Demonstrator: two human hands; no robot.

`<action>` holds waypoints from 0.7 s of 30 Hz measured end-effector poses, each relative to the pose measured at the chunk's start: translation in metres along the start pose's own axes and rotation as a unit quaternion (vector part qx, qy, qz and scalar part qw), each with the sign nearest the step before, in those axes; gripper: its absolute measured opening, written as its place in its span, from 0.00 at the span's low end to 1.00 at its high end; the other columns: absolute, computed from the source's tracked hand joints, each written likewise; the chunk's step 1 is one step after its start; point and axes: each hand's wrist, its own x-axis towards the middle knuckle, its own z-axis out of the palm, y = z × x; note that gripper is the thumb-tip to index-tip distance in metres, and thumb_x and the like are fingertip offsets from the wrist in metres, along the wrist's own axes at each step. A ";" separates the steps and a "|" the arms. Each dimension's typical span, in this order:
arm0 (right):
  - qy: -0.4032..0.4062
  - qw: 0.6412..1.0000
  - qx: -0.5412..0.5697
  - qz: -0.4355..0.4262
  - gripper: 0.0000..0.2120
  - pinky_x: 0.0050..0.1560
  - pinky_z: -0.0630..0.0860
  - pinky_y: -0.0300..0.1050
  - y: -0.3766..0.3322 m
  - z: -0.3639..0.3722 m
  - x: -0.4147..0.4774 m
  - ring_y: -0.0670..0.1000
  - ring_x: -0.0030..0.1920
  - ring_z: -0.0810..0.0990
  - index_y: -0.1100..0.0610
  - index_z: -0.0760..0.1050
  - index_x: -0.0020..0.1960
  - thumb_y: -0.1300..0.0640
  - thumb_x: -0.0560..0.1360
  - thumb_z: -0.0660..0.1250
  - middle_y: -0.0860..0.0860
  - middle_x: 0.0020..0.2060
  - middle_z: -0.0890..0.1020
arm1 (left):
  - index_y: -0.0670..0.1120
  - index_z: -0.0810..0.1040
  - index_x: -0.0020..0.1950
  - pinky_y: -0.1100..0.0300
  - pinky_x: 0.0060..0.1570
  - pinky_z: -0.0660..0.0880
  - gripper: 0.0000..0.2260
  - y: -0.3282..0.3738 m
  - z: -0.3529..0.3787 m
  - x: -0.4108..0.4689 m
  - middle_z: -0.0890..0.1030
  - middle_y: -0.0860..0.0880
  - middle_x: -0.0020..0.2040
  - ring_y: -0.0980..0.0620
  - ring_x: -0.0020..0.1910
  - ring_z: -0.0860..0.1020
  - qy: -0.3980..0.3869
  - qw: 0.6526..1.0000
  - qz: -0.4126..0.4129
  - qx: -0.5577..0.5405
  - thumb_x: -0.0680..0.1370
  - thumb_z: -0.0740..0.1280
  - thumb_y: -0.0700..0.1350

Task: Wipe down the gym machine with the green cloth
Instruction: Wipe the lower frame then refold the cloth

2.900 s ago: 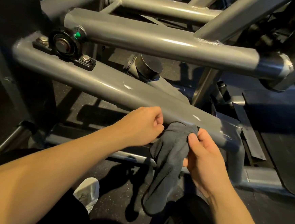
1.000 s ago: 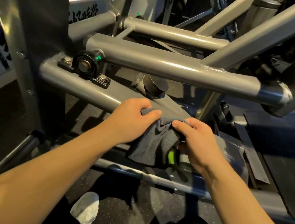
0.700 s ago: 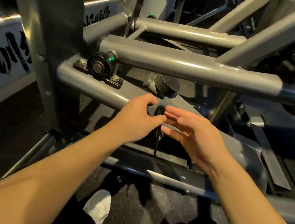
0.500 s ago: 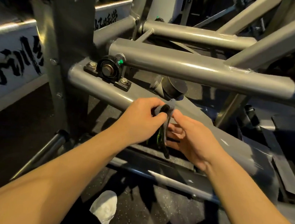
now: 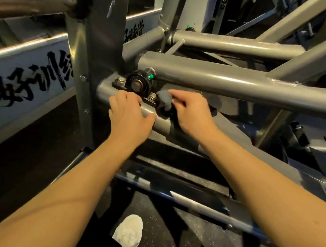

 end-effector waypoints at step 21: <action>-0.159 0.983 0.084 0.045 0.16 0.64 0.71 0.39 0.016 0.011 0.069 0.45 0.59 0.78 0.50 0.79 0.68 0.61 0.84 0.61 0.45 0.59 0.82 | 0.45 0.68 0.70 0.57 0.68 0.60 0.36 -0.030 0.022 0.007 0.65 0.47 0.70 0.45 0.69 0.60 0.071 0.997 0.030 0.031 0.70 0.77 0.62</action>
